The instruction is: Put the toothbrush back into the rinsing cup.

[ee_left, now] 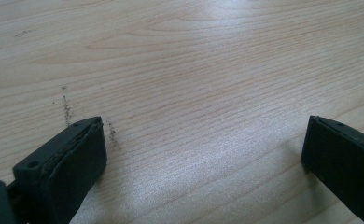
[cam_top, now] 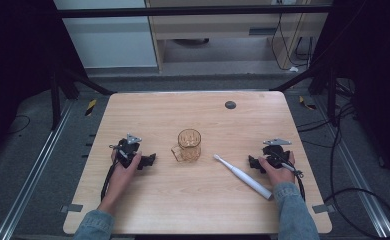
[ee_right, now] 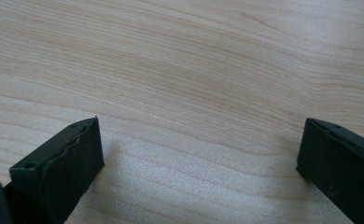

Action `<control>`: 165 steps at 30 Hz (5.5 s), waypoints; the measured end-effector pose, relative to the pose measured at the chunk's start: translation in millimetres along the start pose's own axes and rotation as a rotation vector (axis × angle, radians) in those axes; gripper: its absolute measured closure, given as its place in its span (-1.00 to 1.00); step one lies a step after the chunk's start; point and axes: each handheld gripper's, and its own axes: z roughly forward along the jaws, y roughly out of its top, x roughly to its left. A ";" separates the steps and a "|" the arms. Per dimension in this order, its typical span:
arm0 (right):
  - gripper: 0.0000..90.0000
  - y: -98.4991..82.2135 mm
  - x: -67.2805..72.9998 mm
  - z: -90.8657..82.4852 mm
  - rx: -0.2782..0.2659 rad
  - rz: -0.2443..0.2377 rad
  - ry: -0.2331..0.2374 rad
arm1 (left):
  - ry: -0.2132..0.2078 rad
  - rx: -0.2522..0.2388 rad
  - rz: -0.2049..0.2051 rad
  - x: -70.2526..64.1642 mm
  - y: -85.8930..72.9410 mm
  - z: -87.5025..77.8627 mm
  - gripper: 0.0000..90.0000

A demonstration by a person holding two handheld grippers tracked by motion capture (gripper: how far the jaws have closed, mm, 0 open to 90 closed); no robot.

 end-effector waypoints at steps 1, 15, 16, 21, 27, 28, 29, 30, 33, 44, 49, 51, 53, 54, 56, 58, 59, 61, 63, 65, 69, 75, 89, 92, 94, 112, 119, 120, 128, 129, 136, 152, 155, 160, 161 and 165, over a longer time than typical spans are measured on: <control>-0.99 -0.1 -0.2 -0.2 0.001 -0.002 0.003 | 0.000 0.000 0.000 0.0 0.0 0.0 -1.00; -0.72 3.2 10.2 -50.6 0.018 -0.118 0.042 | 0.000 0.000 0.000 0.0 0.0 0.0 -1.00; -0.71 2.7 11.3 -55.0 0.018 -0.123 0.049 | 0.000 0.000 -0.001 0.0 0.0 0.0 -1.00; -0.70 1.0 16.2 -74.6 0.016 -0.161 0.093 | 0.000 0.000 -0.001 0.0 0.0 0.0 -1.00; -0.62 -1.0 24.8 -87.8 0.060 -0.207 0.100 | 0.000 0.000 0.000 0.0 0.0 0.0 -1.00; -0.62 -1.0 24.8 -87.8 0.060 -0.207 0.100 | 0.000 0.000 0.000 0.0 0.0 0.0 -1.00; -0.56 -1.8 28.5 -89.9 0.084 -0.218 0.115 | 0.000 0.000 0.000 0.0 0.0 0.0 -1.00; -0.55 -2.1 29.6 -90.3 0.093 -0.222 0.117 | 0.000 0.000 0.000 0.0 0.0 0.0 -1.00; -0.55 -2.1 34.4 -90.6 0.109 -0.228 0.132 | 0.000 0.000 0.000 0.0 0.0 0.0 -1.00; -0.48 11.8 47.4 -91.9 0.168 -0.294 0.175 | 0.000 0.000 0.000 0.0 0.0 0.0 -1.00; -0.34 18.8 50.5 -90.8 0.196 -0.326 0.186 | 0.000 0.000 0.000 0.0 0.0 0.0 -1.00; -0.31 22.0 52.3 -90.5 0.209 -0.331 0.186 | 0.000 0.000 0.000 0.0 0.0 0.0 -1.00; -0.27 25.0 52.8 -90.8 0.212 -0.338 0.188 | 0.000 0.000 0.000 0.0 0.0 0.0 -1.00; -0.24 26.6 52.8 -91.1 0.212 -0.339 0.189 | 0.000 0.000 0.000 0.0 0.0 0.0 -1.00; -0.23 28.6 53.2 -91.1 0.220 -0.337 0.193 | 0.000 0.000 0.000 0.0 0.0 0.0 -1.00; -0.23 29.5 53.3 -90.2 0.229 -0.341 0.193 | 0.000 0.000 0.000 0.0 0.0 0.0 -1.00; -0.21 29.9 53.4 -89.5 0.233 -0.341 0.196 | 0.000 0.000 0.000 0.0 0.0 0.0 -1.00; -0.19 30.7 54.5 -88.5 0.244 -0.339 0.202 | 0.000 0.000 0.000 0.0 0.0 0.0 -1.00; -0.14 32.2 56.3 -87.1 0.257 -0.342 0.208 | 0.000 0.000 0.000 0.0 0.0 0.0 -1.00; -0.10 33.8 58.1 -86.1 0.267 -0.349 0.213 | 0.000 0.000 0.000 0.0 0.0 0.0 -1.00; -0.05 38.1 62.0 -84.0 0.276 -0.357 0.220 | 0.000 0.000 0.000 0.0 0.0 0.0 -1.00; 0.01 43.2 64.1 -78.9 0.286 -0.372 0.217 | 0.000 -0.001 -0.001 0.0 0.0 0.0 -1.00; -0.04 49.7 72.8 -67.2 0.316 -0.384 0.224 | 0.000 -0.001 -0.001 -0.1 0.0 0.1 -1.00; -0.06 50.4 73.6 -65.7 0.319 -0.382 0.227 | 0.000 -0.001 -0.001 -0.1 0.0 0.1 -1.00; -0.08 51.7 75.4 -63.8 0.325 -0.385 0.230 | 0.000 -0.001 -0.001 -0.1 0.0 0.1 -1.00; -0.02 57.7 88.0 -54.5 0.350 -0.405 0.254 | 0.000 -0.002 -0.002 -0.2 -0.1 0.1 -1.00; -0.03 58.3 93.4 -49.2 0.361 -0.411 0.266 | -0.001 -0.002 -0.002 -0.1 -0.3 -0.1 -1.00; -0.03 58.3 93.4 -49.2 0.361 -0.411 0.266 | -0.001 -0.002 -0.002 -0.1 -0.3 -0.1 -1.00; -0.02 58.0 98.3 -45.1 0.377 -0.411 0.276 | -0.002 -0.002 -0.001 -0.1 -0.3 -0.2 -1.00; 0.00 57.7 98.5 -44.9 0.381 -0.407 0.276 | -0.002 -0.002 -0.001 -0.1 -0.3 -0.2 -1.00; 0.08 56.4 98.4 -43.6 0.392 -0.416 0.280 | -0.002 -0.002 -0.001 0.0 -0.3 -0.2 -1.00; 0.13 48.8 98.0 -41.5 0.427 -0.407 0.284 | -0.002 -0.002 0.000 0.0 -0.3 -0.2 -1.00; 0.14 43.7 95.0 -39.9 0.441 -0.397 0.278 | -0.002 -0.002 0.000 0.0 -0.3 -0.2 -1.00; 0.15 39.4 92.8 -36.3 0.460 -0.396 0.266 | -0.002 -0.001 0.001 0.1 -0.3 -0.2 -1.00; 0.16 39.1 92.8 -35.5 0.462 -0.396 0.265 | -0.002 -0.001 0.001 0.1 -0.3 -0.2 -1.00; 0.18 38.7 92.4 -32.8 0.468 -0.403 0.263 | -0.002 -0.001 0.001 0.1 -0.3 -0.2 -1.00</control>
